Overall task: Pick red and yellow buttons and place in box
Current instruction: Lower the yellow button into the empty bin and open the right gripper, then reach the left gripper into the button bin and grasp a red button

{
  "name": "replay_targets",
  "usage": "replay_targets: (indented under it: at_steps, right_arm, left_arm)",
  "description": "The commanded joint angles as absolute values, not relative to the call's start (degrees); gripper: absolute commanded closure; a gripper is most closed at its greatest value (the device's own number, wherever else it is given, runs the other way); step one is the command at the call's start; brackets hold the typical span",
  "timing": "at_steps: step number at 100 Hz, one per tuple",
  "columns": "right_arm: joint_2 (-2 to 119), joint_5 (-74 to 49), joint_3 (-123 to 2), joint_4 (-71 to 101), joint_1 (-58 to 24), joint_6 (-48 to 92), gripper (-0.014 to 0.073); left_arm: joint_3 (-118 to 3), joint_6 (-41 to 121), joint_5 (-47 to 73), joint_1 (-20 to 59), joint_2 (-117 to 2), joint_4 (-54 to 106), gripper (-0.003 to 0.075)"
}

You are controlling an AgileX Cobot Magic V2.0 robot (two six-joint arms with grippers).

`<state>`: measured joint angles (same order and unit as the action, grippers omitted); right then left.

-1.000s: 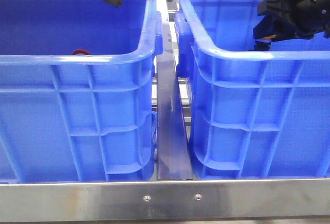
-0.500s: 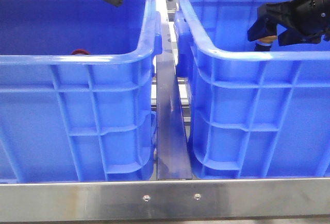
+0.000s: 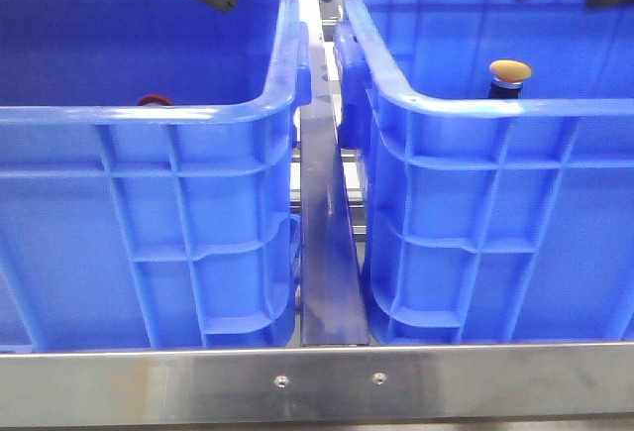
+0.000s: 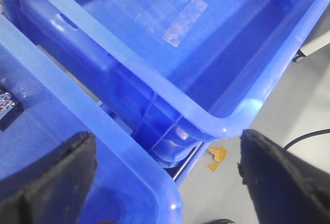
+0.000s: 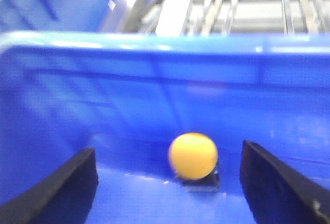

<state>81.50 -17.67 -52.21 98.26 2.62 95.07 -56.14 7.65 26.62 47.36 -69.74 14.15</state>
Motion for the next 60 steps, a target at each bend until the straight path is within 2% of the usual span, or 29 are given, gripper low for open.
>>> replay_targets:
  at_steps: [1,36,60]
  right_arm:
    - [74.26,-20.55,-50.79,99.39,2.8,95.81,0.0003]
    - [54.02,-21.61,-37.94,99.39,2.8,95.81,0.0003]
    - [45.62,-21.8,-31.74,99.39,2.8,95.81,0.0003]
  left_arm:
    - [-57.81,7.63,23.16,47.93,-68.28,15.06,0.0176]
    - [-57.81,7.63,23.27,47.93,-68.28,15.06,0.0176]
    - [-58.44,7.63,22.17,46.88,-68.28,13.4,0.0176]
